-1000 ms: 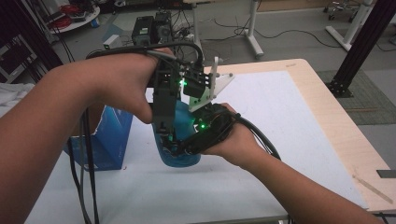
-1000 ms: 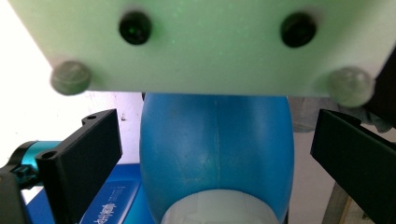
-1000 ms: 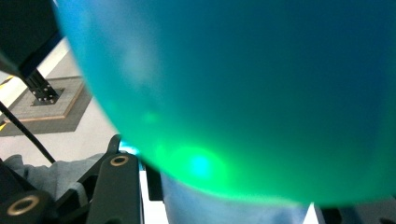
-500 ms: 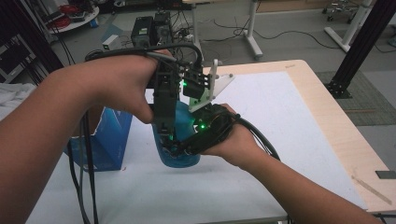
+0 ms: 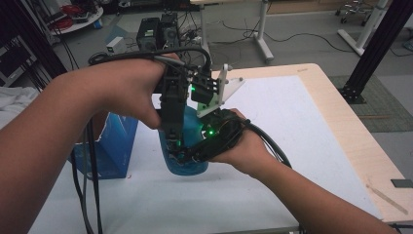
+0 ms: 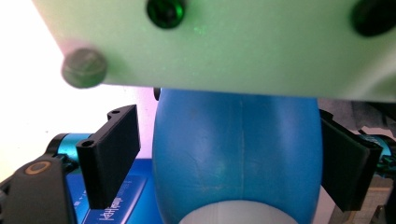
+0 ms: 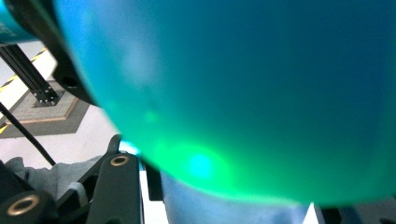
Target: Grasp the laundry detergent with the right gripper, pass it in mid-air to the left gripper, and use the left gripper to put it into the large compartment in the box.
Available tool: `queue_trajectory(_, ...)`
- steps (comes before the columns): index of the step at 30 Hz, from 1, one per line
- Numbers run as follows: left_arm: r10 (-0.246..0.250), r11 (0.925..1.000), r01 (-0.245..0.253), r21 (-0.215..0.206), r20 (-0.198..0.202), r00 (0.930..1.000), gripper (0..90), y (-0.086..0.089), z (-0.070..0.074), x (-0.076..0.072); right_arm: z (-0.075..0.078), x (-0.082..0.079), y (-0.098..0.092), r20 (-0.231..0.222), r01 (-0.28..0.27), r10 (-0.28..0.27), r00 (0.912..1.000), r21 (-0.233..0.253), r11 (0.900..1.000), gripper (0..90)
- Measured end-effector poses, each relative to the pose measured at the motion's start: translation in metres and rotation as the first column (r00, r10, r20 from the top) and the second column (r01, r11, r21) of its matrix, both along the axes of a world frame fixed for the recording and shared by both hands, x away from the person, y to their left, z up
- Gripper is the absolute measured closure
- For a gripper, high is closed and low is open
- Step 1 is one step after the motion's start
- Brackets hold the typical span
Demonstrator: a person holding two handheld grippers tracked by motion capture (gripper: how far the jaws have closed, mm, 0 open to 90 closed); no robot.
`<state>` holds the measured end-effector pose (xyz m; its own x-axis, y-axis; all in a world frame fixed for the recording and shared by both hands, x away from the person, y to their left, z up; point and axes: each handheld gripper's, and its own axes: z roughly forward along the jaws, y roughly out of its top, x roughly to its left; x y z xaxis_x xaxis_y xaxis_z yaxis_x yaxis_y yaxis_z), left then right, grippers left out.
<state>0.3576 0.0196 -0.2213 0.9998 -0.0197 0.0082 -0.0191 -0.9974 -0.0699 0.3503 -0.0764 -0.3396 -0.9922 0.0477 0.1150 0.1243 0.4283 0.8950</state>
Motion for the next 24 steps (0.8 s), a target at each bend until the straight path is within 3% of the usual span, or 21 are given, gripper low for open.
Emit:
queue_trajectory(9,-0.001,1.0000,0.001,0.000,-0.002,1.0000,21.8,-0.0014,-0.0010,0.0000,0.0001,0.0002,-0.0003,-0.009,0.000,0.000,1.0000,0.002,1.000,46.6)
queue_trajectory(12,0.000,1.0000,0.000,0.001,-0.001,1.0000,21.7,-0.0014,-0.0012,0.0002,-0.0005,0.0015,-0.0003,0.012,0.005,-0.005,0.9999,0.001,1.000,46.6)
queue_trajectory(13,-0.001,1.0000,0.001,0.001,0.000,1.0000,21.8,-0.0015,-0.0010,0.0005,0.0000,0.0004,-0.0003,-0.006,0.006,-0.006,1.0000,0.002,1.000,46.6)
queue_trajectory(22,0.007,1.0000,-0.007,-0.004,-0.016,0.9999,27.5,-0.0011,-0.0014,0.0004,0.0001,0.0003,-0.0004,-0.004,0.006,-0.006,1.0000,0.004,1.000,46.6)
queue_trajectory(24,0.009,1.0000,-0.009,-0.002,-0.018,0.9998,27.7,-0.0012,-0.0012,0.0005,-0.0005,0.0015,-0.0004,0.013,0.007,-0.007,0.9999,0.002,1.000,46.7)
